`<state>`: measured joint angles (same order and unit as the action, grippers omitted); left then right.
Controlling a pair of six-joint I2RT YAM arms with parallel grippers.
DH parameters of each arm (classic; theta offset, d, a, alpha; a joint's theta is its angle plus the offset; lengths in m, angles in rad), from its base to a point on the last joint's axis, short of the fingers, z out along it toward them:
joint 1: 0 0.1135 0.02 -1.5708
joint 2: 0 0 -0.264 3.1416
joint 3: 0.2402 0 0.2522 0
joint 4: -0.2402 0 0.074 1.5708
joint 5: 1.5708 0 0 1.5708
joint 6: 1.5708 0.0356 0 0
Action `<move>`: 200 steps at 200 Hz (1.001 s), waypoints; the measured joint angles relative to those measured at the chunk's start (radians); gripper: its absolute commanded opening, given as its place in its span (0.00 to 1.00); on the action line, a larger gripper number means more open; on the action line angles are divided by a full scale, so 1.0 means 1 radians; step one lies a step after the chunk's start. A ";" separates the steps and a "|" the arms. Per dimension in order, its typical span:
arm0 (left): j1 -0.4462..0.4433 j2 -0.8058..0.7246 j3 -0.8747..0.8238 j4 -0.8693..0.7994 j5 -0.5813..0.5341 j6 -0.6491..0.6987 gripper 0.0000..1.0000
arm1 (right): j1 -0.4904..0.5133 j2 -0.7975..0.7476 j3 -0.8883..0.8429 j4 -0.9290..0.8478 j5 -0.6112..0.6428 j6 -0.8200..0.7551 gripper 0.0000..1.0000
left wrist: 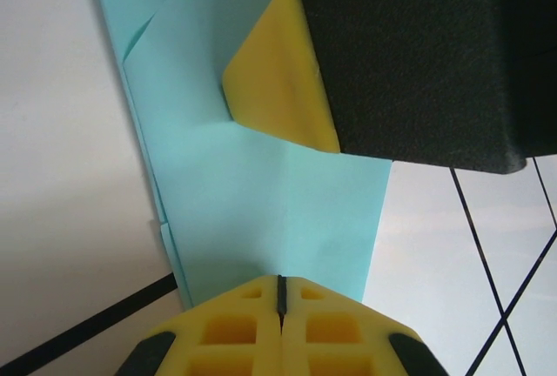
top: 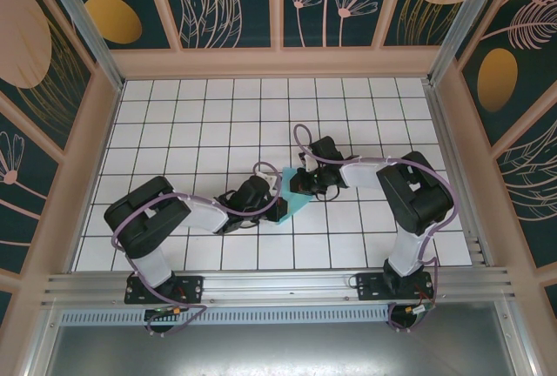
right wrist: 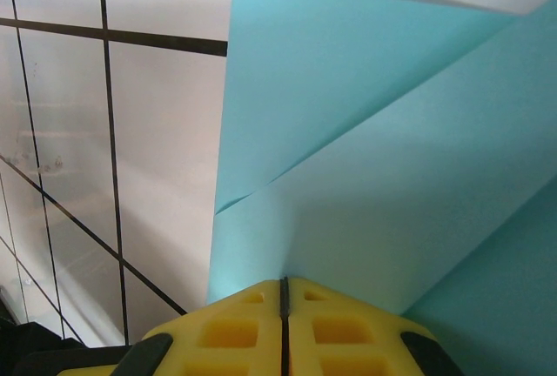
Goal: Fold a paper plane with a square sheet of paper (pick it up from the middle)
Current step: Fourth fold the wing at the center of the table.
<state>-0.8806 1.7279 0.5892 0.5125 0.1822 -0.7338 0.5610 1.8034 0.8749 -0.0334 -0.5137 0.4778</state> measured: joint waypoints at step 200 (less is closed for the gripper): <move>-0.002 -0.015 0.057 -0.053 -0.040 -0.110 0.00 | 0.000 0.002 -0.001 0.004 -0.004 0.025 0.05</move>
<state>-0.8825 1.7126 0.6464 0.4591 0.1417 -0.8440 0.5606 1.8050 0.8742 -0.0296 -0.5175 0.5030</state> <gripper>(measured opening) 0.067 0.054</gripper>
